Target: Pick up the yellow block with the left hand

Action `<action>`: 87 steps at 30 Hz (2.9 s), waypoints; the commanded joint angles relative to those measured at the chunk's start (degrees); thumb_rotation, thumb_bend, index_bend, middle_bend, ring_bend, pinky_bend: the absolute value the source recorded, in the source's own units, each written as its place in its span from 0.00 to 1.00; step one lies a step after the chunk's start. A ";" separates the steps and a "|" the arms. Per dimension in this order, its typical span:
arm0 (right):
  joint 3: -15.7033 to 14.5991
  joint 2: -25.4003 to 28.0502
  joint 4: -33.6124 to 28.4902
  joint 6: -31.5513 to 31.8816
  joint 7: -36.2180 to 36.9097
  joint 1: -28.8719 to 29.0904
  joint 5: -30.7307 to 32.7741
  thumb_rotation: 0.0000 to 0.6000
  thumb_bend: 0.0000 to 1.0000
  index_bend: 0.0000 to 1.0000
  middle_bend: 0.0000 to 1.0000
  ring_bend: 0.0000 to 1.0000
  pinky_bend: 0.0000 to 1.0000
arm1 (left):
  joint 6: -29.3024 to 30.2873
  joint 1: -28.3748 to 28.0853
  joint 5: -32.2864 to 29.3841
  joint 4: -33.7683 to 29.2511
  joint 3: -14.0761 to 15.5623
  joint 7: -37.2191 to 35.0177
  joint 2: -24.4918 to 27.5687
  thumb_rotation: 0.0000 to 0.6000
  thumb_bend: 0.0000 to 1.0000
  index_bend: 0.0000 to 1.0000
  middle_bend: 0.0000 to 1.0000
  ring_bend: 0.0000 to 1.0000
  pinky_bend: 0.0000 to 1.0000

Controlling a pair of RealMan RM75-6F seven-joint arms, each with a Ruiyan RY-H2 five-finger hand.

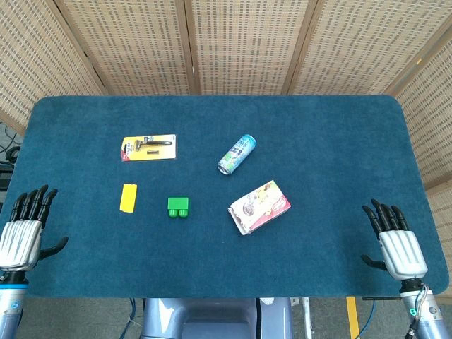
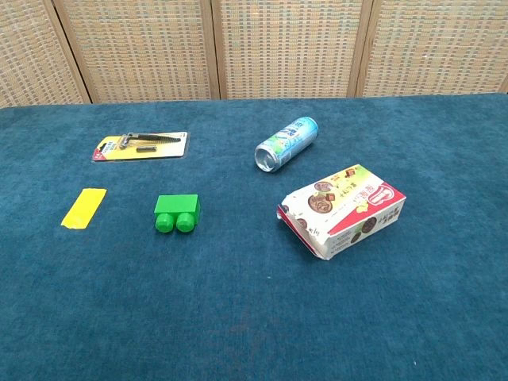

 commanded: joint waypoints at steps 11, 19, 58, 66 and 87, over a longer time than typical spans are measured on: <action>0.01 0.12 -0.04 0.52 0.34 -0.13 -0.15 1.00 0.04 0.00 0.00 0.00 0.00 | -0.48 -0.05 -0.02 0.30 -0.14 -0.10 -0.10 1.00 0.21 0.00 0.00 0.00 0.00; 0.02 0.20 0.03 0.50 0.56 -0.11 -0.03 1.00 0.04 0.00 0.00 0.00 0.00 | -1.15 -0.18 -0.66 0.52 -0.25 0.31 -0.34 1.00 0.21 0.00 0.00 0.00 0.00; 0.26 0.60 0.52 0.06 2.39 0.05 0.79 1.00 0.04 0.00 0.00 0.00 0.00 | -17.79 -12.46 -9.28 10.79 -4.39 8.68 -7.06 1.00 0.26 0.00 0.00 0.00 0.00; 0.41 0.77 0.74 -0.02 3.29 0.07 1.03 1.00 0.04 0.00 0.00 0.00 0.00 | -21.72 -15.80 -11.77 16.06 -4.81 9.84 -11.52 1.00 0.26 0.00 0.00 0.00 0.00; 0.85 0.98 1.33 -0.14 5.34 0.16 1.65 1.00 0.04 0.00 0.00 0.00 0.00 | -26.59 -22.31 -18.78 23.97 -5.05 18.12 -19.28 1.00 0.26 0.00 0.00 0.00 0.00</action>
